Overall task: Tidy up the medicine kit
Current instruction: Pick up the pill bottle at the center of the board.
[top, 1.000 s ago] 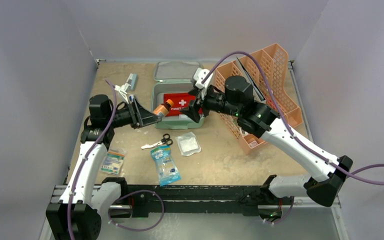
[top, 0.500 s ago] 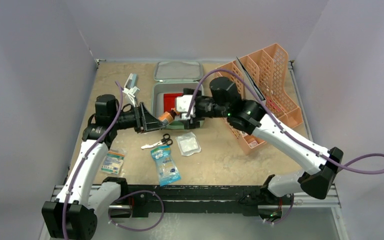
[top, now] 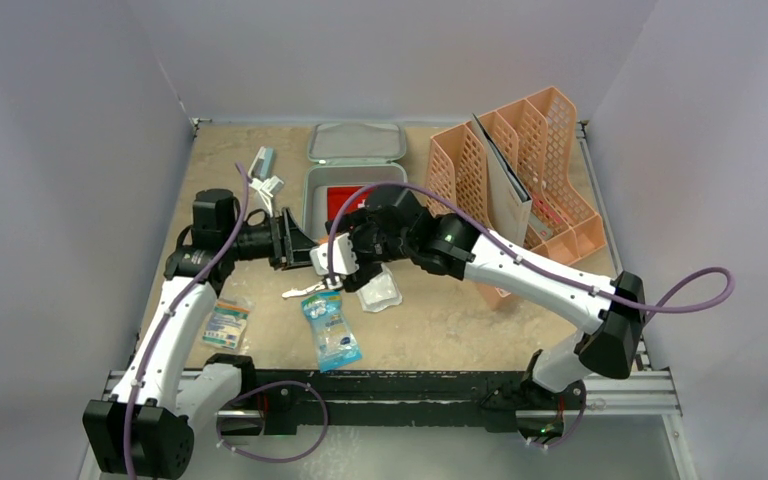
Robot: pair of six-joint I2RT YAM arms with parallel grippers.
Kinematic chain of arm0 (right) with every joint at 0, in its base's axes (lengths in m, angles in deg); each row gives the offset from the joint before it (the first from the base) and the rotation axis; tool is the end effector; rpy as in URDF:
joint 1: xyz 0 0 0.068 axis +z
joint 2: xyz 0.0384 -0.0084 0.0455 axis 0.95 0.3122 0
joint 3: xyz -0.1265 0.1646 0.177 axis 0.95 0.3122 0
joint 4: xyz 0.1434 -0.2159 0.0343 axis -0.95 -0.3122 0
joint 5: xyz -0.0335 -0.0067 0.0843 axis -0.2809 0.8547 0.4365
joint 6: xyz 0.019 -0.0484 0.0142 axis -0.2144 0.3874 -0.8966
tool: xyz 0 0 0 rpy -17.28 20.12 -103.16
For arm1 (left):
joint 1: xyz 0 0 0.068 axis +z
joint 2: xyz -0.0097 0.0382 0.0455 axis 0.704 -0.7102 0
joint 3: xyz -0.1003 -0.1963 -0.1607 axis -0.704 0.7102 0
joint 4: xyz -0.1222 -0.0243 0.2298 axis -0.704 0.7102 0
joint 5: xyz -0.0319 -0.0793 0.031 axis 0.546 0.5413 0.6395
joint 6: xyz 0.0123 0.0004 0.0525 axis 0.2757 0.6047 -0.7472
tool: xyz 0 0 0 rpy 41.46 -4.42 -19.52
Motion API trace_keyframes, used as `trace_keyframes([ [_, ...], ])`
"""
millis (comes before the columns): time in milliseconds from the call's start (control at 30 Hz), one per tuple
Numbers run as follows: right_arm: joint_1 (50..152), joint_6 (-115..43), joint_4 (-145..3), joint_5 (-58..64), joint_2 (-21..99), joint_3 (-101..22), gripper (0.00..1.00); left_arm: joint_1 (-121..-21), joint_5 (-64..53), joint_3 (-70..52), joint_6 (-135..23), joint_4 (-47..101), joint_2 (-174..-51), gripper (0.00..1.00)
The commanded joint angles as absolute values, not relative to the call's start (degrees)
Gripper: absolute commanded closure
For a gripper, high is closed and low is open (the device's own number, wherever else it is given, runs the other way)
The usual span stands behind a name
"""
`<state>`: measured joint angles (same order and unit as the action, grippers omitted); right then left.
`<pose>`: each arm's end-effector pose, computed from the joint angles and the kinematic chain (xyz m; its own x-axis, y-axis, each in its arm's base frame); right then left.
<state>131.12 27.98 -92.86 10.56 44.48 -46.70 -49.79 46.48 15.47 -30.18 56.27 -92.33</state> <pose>0.1703 0.3054 0.3726 0.6767 -0.4507 -0.5821 -0.7046 -0.1672 -0.6896 0.1909 -0.0477 0.3062 -0.9058 -0.2238 -0.3599 0.2609 0.3748 -0.8896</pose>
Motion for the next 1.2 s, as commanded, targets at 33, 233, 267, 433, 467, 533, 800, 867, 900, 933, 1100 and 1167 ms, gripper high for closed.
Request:
trace_keyframes([
  [33, 132.36, 32.15, -91.13, 6.9, 45.0, -49.36, 0.29, -50.11, 49.37, 11.17, -33.79, 58.86, -92.26, 0.83],
  [233, 132.57, 32.97, -89.27, 7.68, 44.95, -47.71, 0.37, -50.11, 49.96, 11.16, -33.46, 58.53, -93.01, 0.85],
  [267, 132.65, 33.1, -88.74, 7.73, 44.93, -47.34, 0.39, -50.16, 50.33, 11.16, -33.4, 58.5, -93.13, 0.85],
  [433, 132.72, 33.39, -87.96, 7.68, 44.48, -46.68, 0.56, -50.11, 50.21, 10.93, -33.2, 58.46, -92.44, 0.85],
  [467, 132.79, 33.42, -87.92, 7.57, 44.47, -46.72, 0.59, -50.12, 50.08, 10.83, -33.05, 58.45, -92.44, 0.85],
  [533, 132.76, 32.88, -87.69, 7.41, 44.67, -46.57, 0.63, -50.11, 50.2, 10.49, -32.71, 58.13, -92.75, 0.84],
  [800, 132.78, 32.34, -88.44, 6.78, 45.99, -46.51, 0.64, -50.11, 50.8, 10.29, -33.06, 58.17, -93.14, 0.84],
  [867, 132.76, 32.21, -88.48, 6.57, 46.19, -46.68, 0.55, -50.11, 50.84, 10.19, -33.24, 58.35, -93.06, 0.84],
  [900, 132.78, 32.14, -88.45, 6.51, 46.22, -46.83, 0.53, -50.11, 50.8, 10.24, -33.26, 58.42, -93.05, 0.84],
  [933, 132.73, 32.14, -88.44, 6.5, 46.29, -46.94, 0.53, -50.11, 50.72, 10.22, -33.26, 58.49, -92.97, 0.84],
  [1100, 132.84, 32.08, -88.92, 6.55, 46.32, -47.51, 0.49, -50.11, 50.64, 10.25, -32.94, 58.54, -92.61, 0.84],
  [1167, 132.86, 32.23, -89.08, 6.59, 46.32, -47.37, 0.45, -50.11, 50.64, 10.27, -32.98, 58.67, -92.45, 0.84],
])
